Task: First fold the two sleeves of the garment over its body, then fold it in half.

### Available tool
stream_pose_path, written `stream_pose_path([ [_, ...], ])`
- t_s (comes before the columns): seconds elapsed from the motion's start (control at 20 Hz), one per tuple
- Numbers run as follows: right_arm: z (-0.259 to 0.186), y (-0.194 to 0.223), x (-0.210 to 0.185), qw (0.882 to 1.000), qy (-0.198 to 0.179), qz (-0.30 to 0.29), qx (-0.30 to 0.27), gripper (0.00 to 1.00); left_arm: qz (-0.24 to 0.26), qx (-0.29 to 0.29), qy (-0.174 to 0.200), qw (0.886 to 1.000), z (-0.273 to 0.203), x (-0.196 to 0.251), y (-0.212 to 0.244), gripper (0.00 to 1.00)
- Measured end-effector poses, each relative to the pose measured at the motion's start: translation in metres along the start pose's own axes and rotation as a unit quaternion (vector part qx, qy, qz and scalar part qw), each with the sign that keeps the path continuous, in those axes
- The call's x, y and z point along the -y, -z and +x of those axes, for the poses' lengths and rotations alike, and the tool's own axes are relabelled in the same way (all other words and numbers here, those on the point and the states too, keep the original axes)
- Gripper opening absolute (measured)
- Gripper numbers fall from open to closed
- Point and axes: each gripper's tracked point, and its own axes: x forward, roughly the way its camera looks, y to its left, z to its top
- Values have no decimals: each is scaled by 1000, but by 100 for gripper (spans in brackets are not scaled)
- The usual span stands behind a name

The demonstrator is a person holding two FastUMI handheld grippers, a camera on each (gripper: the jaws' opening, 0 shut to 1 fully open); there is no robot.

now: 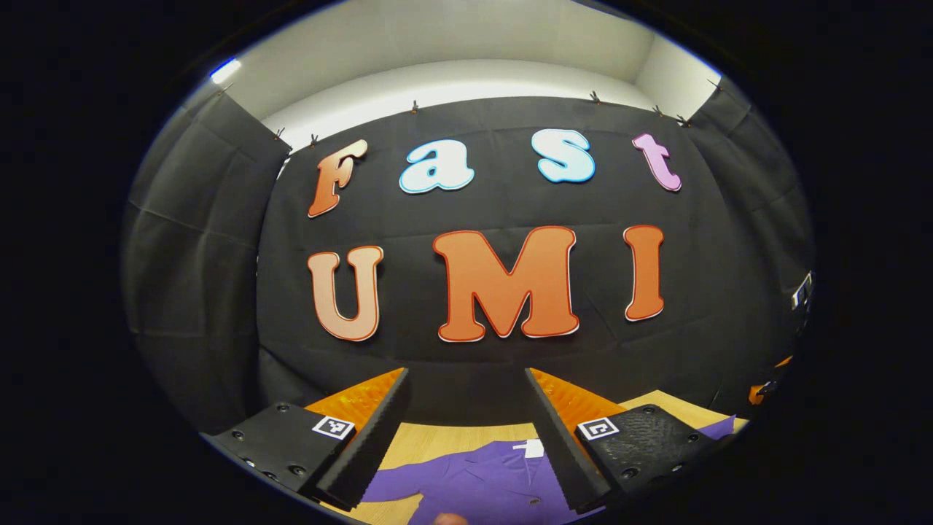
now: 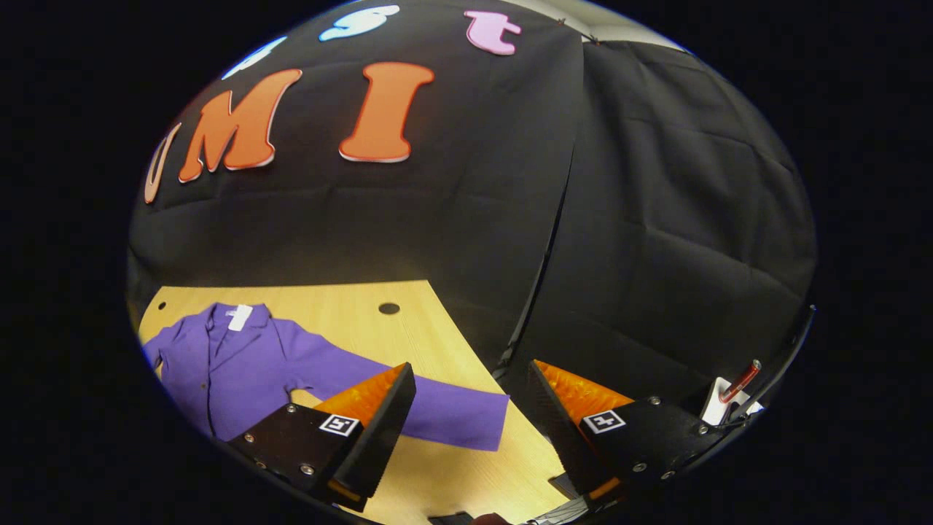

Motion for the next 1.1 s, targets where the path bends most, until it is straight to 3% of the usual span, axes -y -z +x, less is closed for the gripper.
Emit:
stream_pose_path([
  [0.45, 76, 81, 17, 983, -13, 62, -173, 96, 23, -32, -24, 999, 9, 28, 19, 100],
  [0.85, 108, 132, 11, 947, -36, 103, -301, 96, 26, -65, -38, 997, 15, 33, 38, 97],
  [0.9, 113, 138, 11, 943, -32, 106, -313, 95, 27, -71, -36, 996, 17, 33, 42, 100],
  [1.1, 126, 158, 10, 927, -25, 110, -357, 93, 31, -84, -32, 995, 20, 38, 47, 98],
])
